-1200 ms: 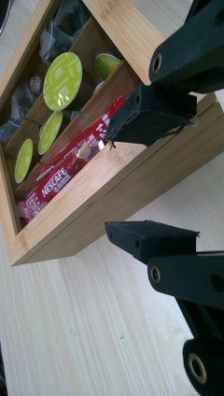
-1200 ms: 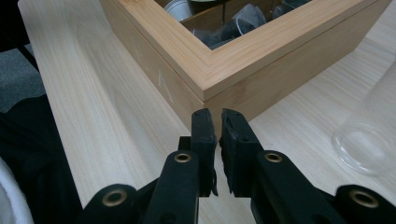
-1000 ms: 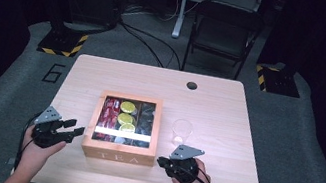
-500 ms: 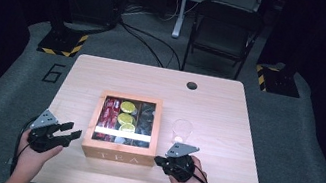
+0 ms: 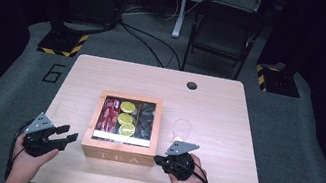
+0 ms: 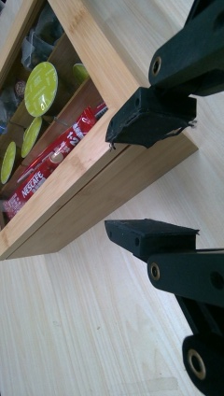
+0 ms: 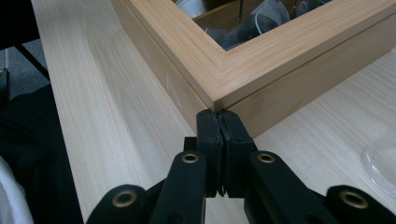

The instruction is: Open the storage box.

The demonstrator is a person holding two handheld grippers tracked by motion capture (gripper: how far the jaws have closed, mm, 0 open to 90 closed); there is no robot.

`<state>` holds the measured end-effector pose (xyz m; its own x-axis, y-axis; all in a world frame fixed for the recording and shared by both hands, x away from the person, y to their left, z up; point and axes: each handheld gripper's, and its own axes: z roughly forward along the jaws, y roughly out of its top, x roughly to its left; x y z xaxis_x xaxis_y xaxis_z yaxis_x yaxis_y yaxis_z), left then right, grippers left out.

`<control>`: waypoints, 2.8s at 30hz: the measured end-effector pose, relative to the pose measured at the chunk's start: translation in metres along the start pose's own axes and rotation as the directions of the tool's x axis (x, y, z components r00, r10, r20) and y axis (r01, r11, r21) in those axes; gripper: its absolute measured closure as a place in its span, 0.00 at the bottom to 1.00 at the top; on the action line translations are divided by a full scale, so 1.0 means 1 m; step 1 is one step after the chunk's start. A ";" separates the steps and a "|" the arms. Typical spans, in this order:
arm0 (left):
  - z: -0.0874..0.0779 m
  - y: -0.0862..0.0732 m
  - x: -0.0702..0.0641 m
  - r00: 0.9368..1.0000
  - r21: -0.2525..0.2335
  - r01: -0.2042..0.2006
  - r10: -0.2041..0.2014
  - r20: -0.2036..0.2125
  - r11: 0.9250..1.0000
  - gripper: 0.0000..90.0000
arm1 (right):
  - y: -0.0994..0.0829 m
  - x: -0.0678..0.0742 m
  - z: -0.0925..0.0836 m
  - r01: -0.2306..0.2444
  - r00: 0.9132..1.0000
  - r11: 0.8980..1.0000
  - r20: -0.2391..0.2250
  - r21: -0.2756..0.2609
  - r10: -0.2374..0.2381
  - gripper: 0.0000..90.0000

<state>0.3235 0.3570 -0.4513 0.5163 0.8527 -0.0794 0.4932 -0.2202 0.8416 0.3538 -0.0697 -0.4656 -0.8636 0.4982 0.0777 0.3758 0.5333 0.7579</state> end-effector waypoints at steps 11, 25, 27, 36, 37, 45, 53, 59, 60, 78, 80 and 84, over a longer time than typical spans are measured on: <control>-0.003 -0.004 -0.007 1.000 0.007 -0.004 0.004 0.019 1.000 0.60 | 0.008 0.000 -0.002 -0.002 1.000 0.998 0.002 -0.055 0.002 0.96; 0.007 -0.004 -0.024 0.997 0.026 -0.056 0.055 0.063 0.998 0.59 | 0.014 -0.001 -0.006 -0.025 1.000 0.994 -0.011 -0.107 0.024 0.96; 0.010 -0.003 -0.027 0.995 0.032 -0.067 0.064 0.072 0.997 0.59 | 0.014 -0.002 -0.005 -0.026 1.000 0.994 -0.011 -0.109 0.025 0.96; 0.018 0.004 -0.035 0.992 0.018 -0.114 0.113 0.064 0.993 0.57 | 0.014 -0.001 -0.004 -0.026 1.000 0.995 -0.009 -0.101 0.025 0.96; 0.019 0.006 -0.035 0.990 0.019 -0.133 0.131 0.056 0.991 0.56 | 0.014 -0.001 -0.003 -0.030 1.000 0.994 -0.005 -0.105 0.029 0.96; 0.020 0.018 -0.037 0.991 0.022 -0.134 0.133 0.028 0.991 0.56 | 0.019 -0.002 -0.009 -0.055 0.998 0.985 0.010 -0.165 0.057 0.86; 0.018 0.031 -0.036 0.989 0.008 -0.145 0.145 -0.017 0.989 0.51 | 0.032 -0.004 -0.013 -0.043 0.996 0.984 0.066 -0.175 0.056 0.67; 0.017 0.043 -0.035 0.988 -0.033 -0.154 0.153 -0.022 0.988 0.48 | 0.046 -0.008 -0.019 0.004 0.995 0.985 0.096 -0.170 0.013 0.58; 0.017 0.043 -0.035 0.988 -0.033 -0.154 0.153 -0.022 0.988 0.48 | 0.046 -0.008 -0.019 0.004 0.995 0.985 0.096 -0.170 0.013 0.58; 0.014 0.087 -0.023 0.987 -0.084 -0.159 0.158 -0.019 0.984 0.50 | 0.090 -0.022 -0.028 0.026 0.988 0.976 0.152 -0.218 0.007 0.49; 0.014 0.092 -0.021 0.987 -0.091 -0.162 0.161 -0.020 0.983 0.50 | 0.095 -0.025 -0.030 0.022 0.989 0.976 0.145 -0.218 0.010 0.50; 0.017 0.103 -0.017 0.988 -0.103 -0.152 0.151 -0.018 0.983 0.50 | 0.106 -0.030 -0.035 0.017 0.990 0.972 0.137 -0.236 0.016 0.50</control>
<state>0.3773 0.3119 -0.3725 0.5723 0.8180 0.0579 0.3347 -0.2974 0.8942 0.4074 -0.0518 -0.3653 -0.8033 0.5956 0.0000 0.2711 0.3656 0.8904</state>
